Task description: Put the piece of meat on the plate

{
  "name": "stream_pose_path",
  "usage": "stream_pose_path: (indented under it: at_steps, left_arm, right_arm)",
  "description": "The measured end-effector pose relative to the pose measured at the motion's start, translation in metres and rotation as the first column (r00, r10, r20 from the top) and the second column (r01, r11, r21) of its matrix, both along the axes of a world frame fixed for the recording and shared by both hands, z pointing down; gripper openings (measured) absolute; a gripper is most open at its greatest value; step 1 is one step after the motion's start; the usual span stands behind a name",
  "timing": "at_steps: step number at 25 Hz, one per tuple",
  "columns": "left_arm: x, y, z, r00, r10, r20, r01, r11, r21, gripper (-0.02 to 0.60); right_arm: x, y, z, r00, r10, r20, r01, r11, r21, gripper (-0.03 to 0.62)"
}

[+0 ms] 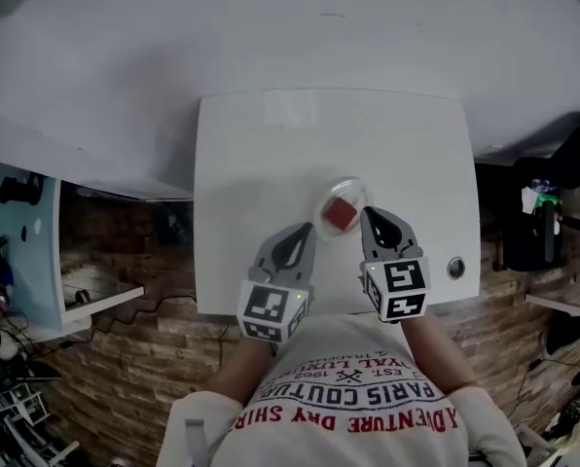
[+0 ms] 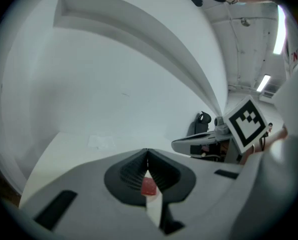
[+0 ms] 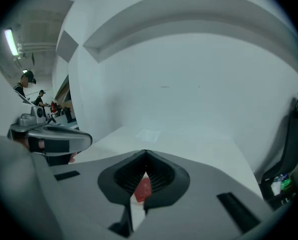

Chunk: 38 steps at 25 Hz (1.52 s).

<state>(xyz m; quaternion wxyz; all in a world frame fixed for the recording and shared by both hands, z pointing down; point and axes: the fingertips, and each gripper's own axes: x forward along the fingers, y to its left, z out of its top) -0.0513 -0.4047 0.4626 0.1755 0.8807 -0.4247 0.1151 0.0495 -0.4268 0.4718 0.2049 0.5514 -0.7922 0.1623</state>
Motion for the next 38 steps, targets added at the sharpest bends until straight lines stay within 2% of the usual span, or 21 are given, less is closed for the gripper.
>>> stream_pose_path:
  at_steps: [3,6,11,14,19,32,38]
  left_arm:
    - [0.001,0.009,-0.024,1.000,0.023,-0.017,-0.022,0.998,0.060,0.006]
    - [-0.002,0.019,-0.047,0.999,0.039,-0.018,-0.036,0.992,0.121,0.006]
    - [-0.013,0.026,-0.087,0.999,0.047,-0.010,-0.043,0.967,0.253,0.006]
    - [-0.019,0.027,-0.100,0.999,0.043,-0.015,-0.037,0.956,0.292,0.006]
    - [-0.027,0.027,-0.107,0.999,0.039,-0.025,-0.029,0.949,0.313,0.006]
    - [-0.030,0.033,-0.112,0.998,0.054,-0.038,-0.038,0.945,0.326,0.006]
    - [-0.035,0.037,-0.105,0.998,0.058,-0.041,-0.042,0.951,0.308,0.006]
  right_arm:
    - [0.001,0.012,-0.033,0.999,0.038,0.012,-0.039,0.992,0.116,0.012]
    - [0.002,0.027,-0.063,0.997,0.079,0.005,-0.078,0.973,0.218,0.012]
    - [-0.002,0.043,-0.102,0.994,0.104,0.026,-0.107,0.937,0.334,0.012]
    - [-0.005,0.049,-0.109,0.994,0.106,0.041,-0.114,0.931,0.348,0.012]
    - [-0.007,0.057,-0.110,0.992,0.115,0.049,-0.124,0.928,0.352,0.012]
    - [-0.001,0.070,-0.112,0.989,0.148,0.010,-0.142,0.924,0.355,0.012]
    - [-0.009,0.076,-0.106,0.991,0.137,0.015,-0.133,0.929,0.346,0.012]
